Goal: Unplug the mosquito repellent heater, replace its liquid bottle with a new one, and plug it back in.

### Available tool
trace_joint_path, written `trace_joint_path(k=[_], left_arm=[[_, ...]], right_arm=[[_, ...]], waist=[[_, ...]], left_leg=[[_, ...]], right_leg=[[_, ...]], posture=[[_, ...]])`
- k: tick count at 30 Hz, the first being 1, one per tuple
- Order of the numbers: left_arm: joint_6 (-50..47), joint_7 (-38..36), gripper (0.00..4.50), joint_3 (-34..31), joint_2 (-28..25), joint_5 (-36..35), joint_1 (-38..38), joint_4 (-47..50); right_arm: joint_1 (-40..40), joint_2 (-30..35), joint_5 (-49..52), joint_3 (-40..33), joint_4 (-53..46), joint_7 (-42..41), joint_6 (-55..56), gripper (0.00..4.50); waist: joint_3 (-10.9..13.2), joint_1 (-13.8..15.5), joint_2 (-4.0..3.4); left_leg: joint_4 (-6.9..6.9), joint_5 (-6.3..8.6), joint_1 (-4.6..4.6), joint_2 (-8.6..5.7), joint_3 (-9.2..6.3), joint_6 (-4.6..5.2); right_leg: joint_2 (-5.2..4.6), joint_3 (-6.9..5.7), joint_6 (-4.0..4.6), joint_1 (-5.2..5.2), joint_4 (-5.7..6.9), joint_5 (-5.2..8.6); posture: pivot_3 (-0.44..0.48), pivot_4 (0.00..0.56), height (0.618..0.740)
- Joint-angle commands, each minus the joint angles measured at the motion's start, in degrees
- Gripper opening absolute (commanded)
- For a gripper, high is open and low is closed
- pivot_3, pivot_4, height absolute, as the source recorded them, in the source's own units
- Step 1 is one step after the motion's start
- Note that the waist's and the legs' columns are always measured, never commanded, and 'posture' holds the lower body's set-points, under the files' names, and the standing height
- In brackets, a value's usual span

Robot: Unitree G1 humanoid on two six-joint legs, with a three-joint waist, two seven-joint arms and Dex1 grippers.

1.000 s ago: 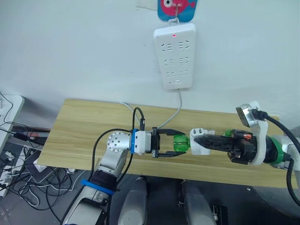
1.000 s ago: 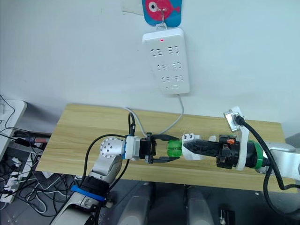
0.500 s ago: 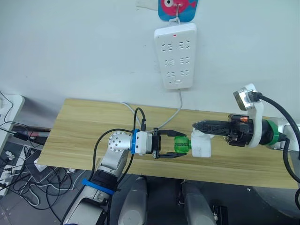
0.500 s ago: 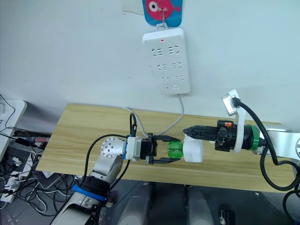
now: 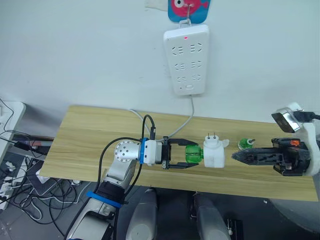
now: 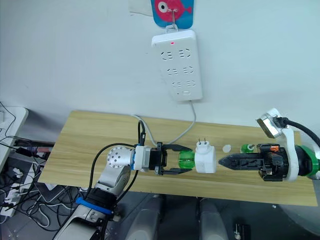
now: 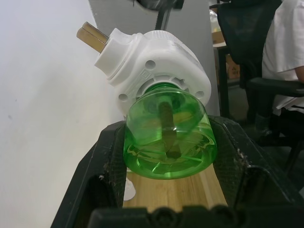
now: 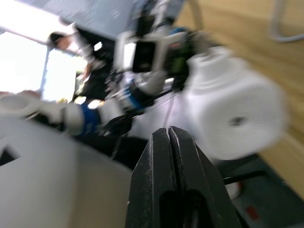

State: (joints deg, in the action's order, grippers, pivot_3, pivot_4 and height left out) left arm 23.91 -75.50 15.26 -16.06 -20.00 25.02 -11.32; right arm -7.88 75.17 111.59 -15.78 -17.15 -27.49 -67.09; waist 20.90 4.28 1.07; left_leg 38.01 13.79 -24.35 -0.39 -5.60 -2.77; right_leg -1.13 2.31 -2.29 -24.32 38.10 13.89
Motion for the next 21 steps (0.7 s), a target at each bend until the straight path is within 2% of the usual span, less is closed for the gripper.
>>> trace_joint_path(k=[1, 11, 21], left_arm=[[0.19, 0.08, 2.26, -0.06, 0.5, -1.14, -0.37, 2.25], [-0.74, -0.03, 2.26, -0.06, 0.18, -1.5, -0.67, 3.46], [-1.22, -0.17, 2.26, -0.24, 1.1, -1.44, -0.92, 3.95]], right_arm=[[0.64, -1.41, 1.41, -1.09, -0.69, 3.62, 1.64, 0.04], [-4.53, -8.0, 1.41, 4.74, -4.45, 7.68, 4.05, 0.04], [-3.8, -10.82, 1.41, 7.47, -7.19, 11.32, 6.17, 0.04]], waist=[[0.0, -0.01, 0.0], [0.0, -0.01, 0.0], [0.0, 0.03, 0.0]], left_leg=[[0.0, -0.01, 0.0, 0.0, -0.01, 0.0], [-0.01, -0.01, 0.0, 0.0, -0.04, 0.0], [-0.02, 0.0, -0.02, -0.01, -0.05, 0.01]], right_leg=[[0.01, 0.0, 0.0, 0.0, 0.01, 0.0], [0.03, -0.02, -0.01, 0.0, -0.01, 0.0], [0.02, -0.03, -0.01, 0.0, -0.04, 0.0]], posture=[[0.151, 0.334, 0.74], [0.164, 0.337, 0.74], [0.164, 0.338, 0.74]])
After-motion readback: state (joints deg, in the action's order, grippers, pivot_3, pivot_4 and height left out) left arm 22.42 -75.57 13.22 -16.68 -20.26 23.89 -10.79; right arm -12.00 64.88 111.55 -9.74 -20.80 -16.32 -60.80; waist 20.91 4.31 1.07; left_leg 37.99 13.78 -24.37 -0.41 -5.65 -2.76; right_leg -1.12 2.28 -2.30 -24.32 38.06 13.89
